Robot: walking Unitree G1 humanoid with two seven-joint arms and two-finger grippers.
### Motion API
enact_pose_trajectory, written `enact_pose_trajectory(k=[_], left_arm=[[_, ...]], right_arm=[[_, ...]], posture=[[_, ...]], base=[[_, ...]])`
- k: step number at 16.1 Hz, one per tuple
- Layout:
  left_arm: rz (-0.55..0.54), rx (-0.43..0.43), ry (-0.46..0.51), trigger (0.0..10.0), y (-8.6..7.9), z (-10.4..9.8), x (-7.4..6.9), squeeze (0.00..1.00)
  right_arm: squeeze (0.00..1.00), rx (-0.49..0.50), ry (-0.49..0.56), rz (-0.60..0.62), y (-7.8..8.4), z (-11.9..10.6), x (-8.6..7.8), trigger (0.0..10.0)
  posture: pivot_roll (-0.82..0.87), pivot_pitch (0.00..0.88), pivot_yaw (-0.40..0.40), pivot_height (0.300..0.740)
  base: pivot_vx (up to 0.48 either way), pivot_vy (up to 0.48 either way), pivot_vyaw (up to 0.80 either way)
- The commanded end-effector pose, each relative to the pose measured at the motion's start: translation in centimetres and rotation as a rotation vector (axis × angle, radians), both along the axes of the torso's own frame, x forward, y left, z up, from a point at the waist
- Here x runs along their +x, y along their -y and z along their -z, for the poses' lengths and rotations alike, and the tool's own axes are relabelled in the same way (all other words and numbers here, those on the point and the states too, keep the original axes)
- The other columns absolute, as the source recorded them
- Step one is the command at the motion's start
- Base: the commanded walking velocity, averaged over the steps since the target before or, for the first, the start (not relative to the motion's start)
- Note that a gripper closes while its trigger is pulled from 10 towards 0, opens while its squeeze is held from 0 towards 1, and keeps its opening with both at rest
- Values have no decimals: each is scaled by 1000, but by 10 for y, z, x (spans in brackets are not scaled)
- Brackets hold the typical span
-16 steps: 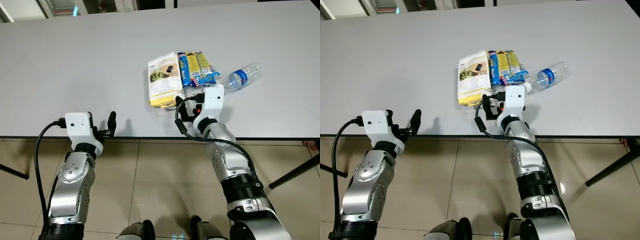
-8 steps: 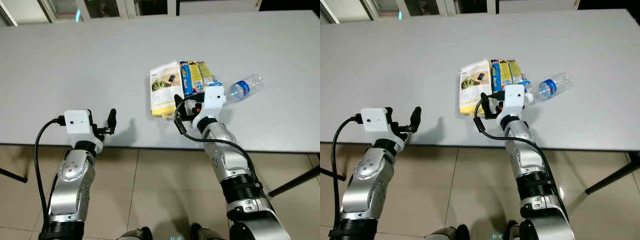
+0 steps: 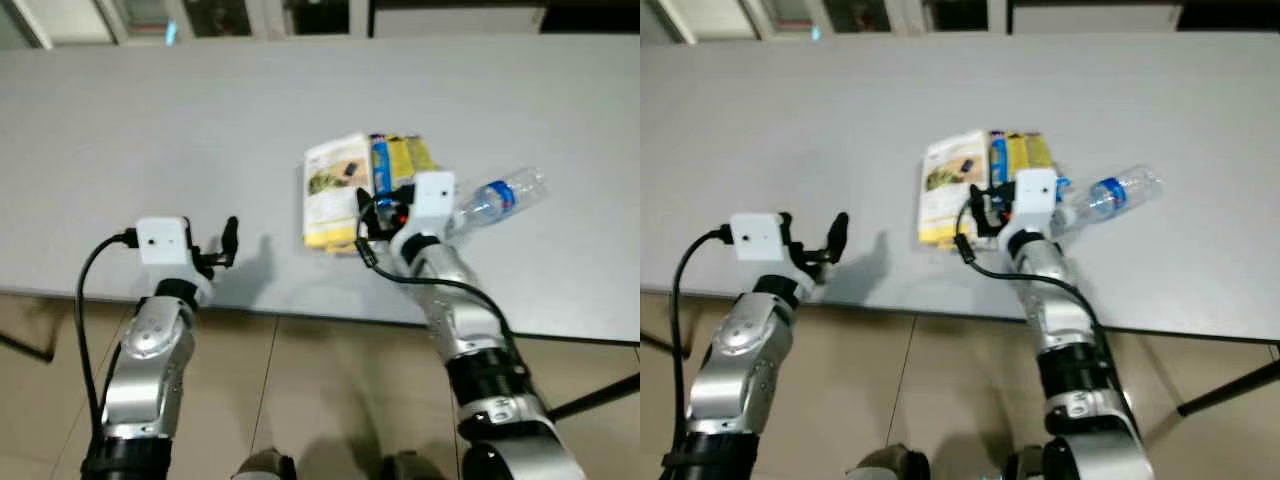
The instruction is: Picking trash to rubbish bin
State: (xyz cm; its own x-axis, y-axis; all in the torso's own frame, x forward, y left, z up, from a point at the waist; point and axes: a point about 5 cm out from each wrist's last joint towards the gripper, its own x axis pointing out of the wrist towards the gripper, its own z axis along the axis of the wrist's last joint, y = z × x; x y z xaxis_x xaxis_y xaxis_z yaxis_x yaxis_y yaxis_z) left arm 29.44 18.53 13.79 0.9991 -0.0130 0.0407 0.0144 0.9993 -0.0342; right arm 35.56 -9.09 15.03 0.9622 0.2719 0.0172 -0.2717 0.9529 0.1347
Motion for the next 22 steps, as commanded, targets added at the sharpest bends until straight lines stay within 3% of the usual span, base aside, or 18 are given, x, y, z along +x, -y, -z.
enact_pose_trajectory(k=[1, 12, 15, 22], left_arm=[[-29, 12, -15, 10000, -8, 3, -3, 0], [-30, 18, -20, 10000, -9, 4, -3, 0], [-31, 18, -24, 10000, -9, 5, -5, 0], [-36, 26, -25, 10000, -12, 4, -8, 0]], right_arm=[[0, -9, 0, -18, -6, 1, -1, 10000], [0, -57, -12, -34, -9, 6, -3, 10000], [0, -85, -19, -53, -5, 5, 3, 10000], [0, -174, -37, -181, -35, 6, 9, 10000]], posture=[[-20, 134, 120, 740], [-19, 140, 123, 740], [-17, 146, 123, 740], [1, 154, 130, 740]], base=[[0, 0, 0], [0, 0, 0], [0, 0, 0], [0, 0, 0]])
